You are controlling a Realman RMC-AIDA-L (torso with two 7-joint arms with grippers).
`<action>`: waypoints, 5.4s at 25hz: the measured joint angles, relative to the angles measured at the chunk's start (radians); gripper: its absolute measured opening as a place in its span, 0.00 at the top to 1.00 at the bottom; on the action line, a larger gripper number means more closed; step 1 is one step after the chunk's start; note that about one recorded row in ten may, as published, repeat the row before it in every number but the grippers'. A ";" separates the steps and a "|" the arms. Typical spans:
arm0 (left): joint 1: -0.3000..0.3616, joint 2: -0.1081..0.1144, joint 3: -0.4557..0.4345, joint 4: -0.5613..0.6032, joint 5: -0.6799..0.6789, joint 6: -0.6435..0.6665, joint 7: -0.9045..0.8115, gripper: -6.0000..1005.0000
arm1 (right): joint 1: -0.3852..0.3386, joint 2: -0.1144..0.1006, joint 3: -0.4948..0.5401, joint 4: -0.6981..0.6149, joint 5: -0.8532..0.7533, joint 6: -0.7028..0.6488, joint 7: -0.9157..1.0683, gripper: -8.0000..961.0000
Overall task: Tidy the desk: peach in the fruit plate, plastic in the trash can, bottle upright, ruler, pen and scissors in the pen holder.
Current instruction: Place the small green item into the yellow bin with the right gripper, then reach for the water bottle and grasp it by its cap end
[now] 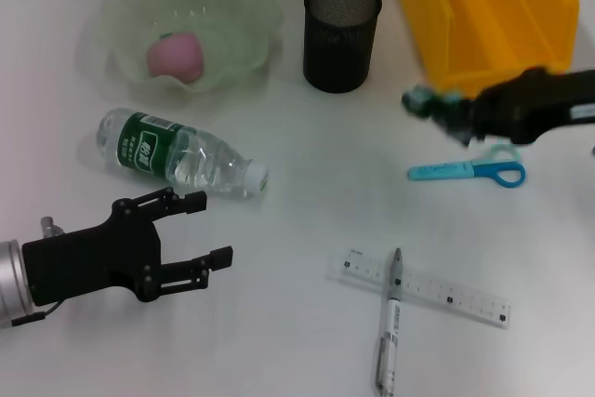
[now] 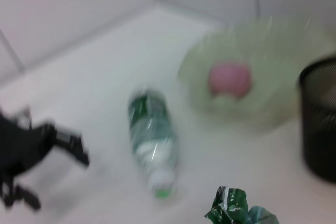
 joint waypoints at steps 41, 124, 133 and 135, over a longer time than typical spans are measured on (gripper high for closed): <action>-0.010 0.000 -0.001 0.002 0.008 0.009 -0.001 0.19 | 0.125 0.023 0.152 0.526 0.492 0.757 -0.579 0.78; -0.555 -0.096 0.389 0.528 0.964 -0.195 -0.775 0.20 | -0.185 -0.003 0.158 0.580 0.149 0.061 -0.776 0.18; -0.554 -0.097 0.460 0.525 0.973 -0.229 -0.780 0.20 | -0.185 -0.002 0.152 0.581 0.148 0.062 -0.775 0.18; -0.554 -0.097 0.470 0.525 0.977 -0.231 -0.780 0.20 | -0.185 -0.002 0.153 0.581 0.148 0.062 -0.774 0.18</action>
